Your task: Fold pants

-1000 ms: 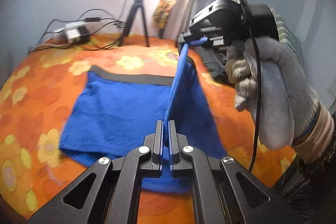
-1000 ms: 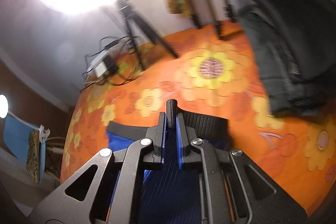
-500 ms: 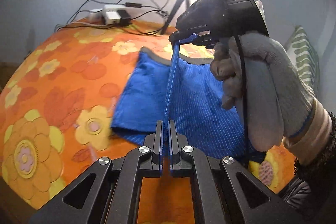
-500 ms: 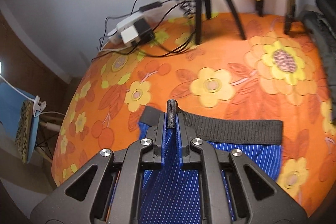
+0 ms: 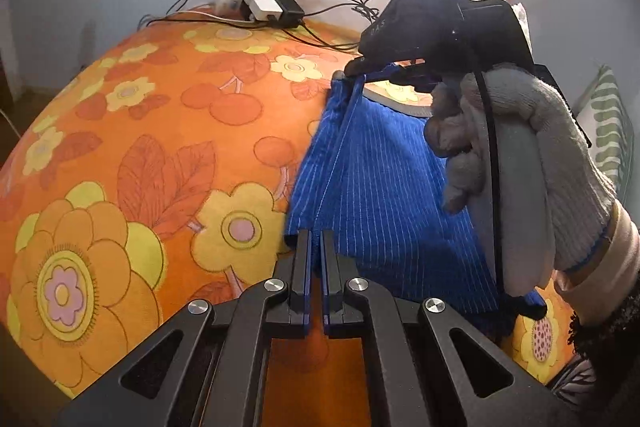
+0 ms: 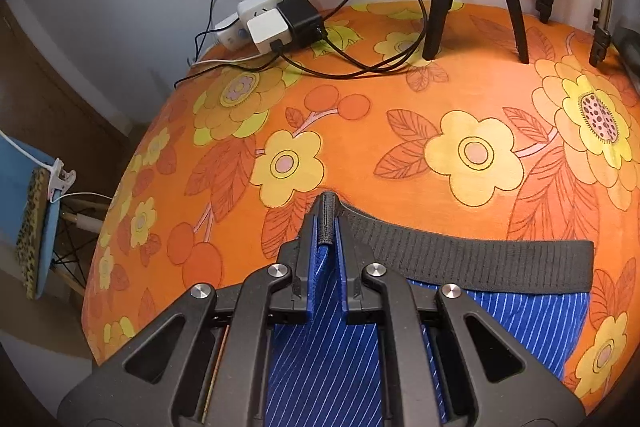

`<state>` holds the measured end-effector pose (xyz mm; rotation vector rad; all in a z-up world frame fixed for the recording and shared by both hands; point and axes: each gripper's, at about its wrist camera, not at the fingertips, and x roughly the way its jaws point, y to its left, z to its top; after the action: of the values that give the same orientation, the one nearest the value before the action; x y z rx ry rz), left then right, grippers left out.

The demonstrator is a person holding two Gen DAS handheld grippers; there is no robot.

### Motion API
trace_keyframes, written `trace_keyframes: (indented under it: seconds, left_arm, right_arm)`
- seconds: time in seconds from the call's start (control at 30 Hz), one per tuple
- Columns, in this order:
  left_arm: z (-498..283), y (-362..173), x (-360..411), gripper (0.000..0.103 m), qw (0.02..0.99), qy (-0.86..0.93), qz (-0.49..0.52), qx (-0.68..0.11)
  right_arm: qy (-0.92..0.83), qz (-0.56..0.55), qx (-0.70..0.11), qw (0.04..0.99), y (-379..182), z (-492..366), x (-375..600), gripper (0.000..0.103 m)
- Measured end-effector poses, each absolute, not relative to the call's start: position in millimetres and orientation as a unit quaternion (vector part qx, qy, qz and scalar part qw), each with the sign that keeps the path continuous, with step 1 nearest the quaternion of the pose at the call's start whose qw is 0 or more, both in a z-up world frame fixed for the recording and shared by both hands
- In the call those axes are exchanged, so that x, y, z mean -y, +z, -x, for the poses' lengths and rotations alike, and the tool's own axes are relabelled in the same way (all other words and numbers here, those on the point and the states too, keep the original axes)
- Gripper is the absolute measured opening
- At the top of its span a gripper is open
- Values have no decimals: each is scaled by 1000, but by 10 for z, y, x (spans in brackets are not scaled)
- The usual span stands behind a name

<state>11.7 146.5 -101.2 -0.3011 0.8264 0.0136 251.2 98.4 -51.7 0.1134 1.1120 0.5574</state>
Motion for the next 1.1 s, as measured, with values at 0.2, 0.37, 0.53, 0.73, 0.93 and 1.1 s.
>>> trace_keyframes:
  seconds: [0.2,0.37,0.53,0.73,0.93,1.1]
  left_arm:
    - [-113,-967,-1442,2,907,20,136,-397]
    - [-137,-1028,-1470,4,898,38,142,-416]
    - [-101,-925,-1575,14,901,62,146,-404]
    - [-116,-658,-1608,14,916,50,149,-369]
    - [-345,-521,-1481,14,924,-12,125,-360]
    - [-602,-621,-1469,14,915,-33,135,-377]
  right_arm:
    - [277,-51,-514,810,-482,-2560,-1062,9]
    - [276,-56,-519,807,-473,-2567,-1065,45]
    - [270,-93,-496,820,-289,-2594,-811,57]
    - [282,-114,-474,826,17,-2511,-412,57]
    - [303,-87,-469,825,200,-2122,-56,50]
    - [311,-54,-489,813,138,-1695,220,35]
